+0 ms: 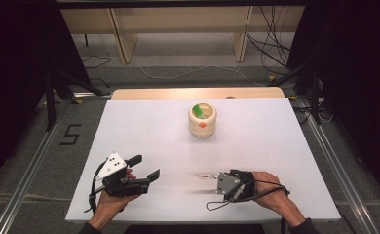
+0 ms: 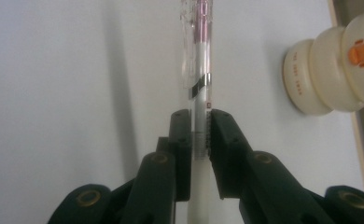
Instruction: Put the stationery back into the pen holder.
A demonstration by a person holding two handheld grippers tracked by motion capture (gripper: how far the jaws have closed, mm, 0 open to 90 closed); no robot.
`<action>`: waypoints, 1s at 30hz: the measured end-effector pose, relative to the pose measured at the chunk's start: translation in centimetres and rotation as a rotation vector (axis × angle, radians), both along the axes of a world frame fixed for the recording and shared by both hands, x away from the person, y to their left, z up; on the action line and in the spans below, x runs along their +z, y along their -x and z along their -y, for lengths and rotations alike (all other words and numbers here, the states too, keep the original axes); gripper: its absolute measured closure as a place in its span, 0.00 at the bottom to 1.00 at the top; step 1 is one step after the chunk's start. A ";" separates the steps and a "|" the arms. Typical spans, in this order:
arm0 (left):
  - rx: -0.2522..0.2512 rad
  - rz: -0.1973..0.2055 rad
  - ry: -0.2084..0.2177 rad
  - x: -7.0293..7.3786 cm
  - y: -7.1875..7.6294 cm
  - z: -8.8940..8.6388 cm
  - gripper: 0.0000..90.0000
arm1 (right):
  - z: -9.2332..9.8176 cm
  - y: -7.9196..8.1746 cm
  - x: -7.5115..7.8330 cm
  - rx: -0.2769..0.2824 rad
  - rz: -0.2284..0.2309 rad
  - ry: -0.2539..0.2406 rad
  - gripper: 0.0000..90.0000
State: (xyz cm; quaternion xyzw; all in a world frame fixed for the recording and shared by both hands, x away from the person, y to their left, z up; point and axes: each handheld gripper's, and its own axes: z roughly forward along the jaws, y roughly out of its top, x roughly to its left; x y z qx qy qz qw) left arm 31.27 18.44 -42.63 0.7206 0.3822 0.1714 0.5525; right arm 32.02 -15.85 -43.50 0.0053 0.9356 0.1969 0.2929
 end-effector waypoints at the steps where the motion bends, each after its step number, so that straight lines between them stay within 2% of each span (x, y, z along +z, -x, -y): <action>1: -0.005 -0.012 -0.005 0.0 -0.1 0.0 0.17 | -0.2 0.1 0.0 0.012 0.012 0.010 0.89; 5: -0.026 -0.048 -0.015 0.1 -0.4 0.1 0.17 | -0.8 0.5 -0.5 0.058 0.086 0.046 0.89; 8: -0.040 -0.077 -0.023 0.2 -0.7 0.3 0.17 | -1.2 0.8 -0.7 0.078 0.109 0.071 0.89; 10: -0.058 -0.107 -0.033 0.4 -0.9 0.6 0.17 | -1.5 1.0 -0.7 0.091 0.131 0.071 0.89; 13: -0.094 -0.127 -0.054 0.7 -1.1 1.2 0.17 | -2.0 1.4 -0.8 0.123 0.178 0.073 0.89; 15: -0.128 -0.145 -0.088 0.9 -1.2 1.7 0.18 | -2.2 1.7 -0.8 0.140 0.193 0.077 0.89; 20: -0.188 -0.177 -0.136 1.3 -1.8 2.9 0.19 | -2.6 2.1 -0.7 0.173 0.255 0.087 0.89; 22: -0.200 -0.187 -0.153 1.4 -2.0 3.3 0.19 | -2.7 2.2 -0.8 0.176 0.274 0.094 0.89; 23: -0.207 -0.194 -0.158 1.5 -2.0 3.5 0.19 | -2.9 2.3 -0.8 0.197 0.306 0.097 0.89; 25: -0.222 -0.202 -0.177 1.7 -2.3 3.9 0.19 | -2.9 2.3 -0.9 0.204 0.314 0.109 0.89; 26: -0.227 -0.208 -0.187 1.8 -2.4 4.0 0.19 | -3.0 2.4 -0.9 0.220 0.339 0.119 0.89; 30: -0.246 -0.227 -0.226 2.1 -3.0 4.6 0.20 | -3.2 2.5 -1.1 0.239 0.369 0.141 0.89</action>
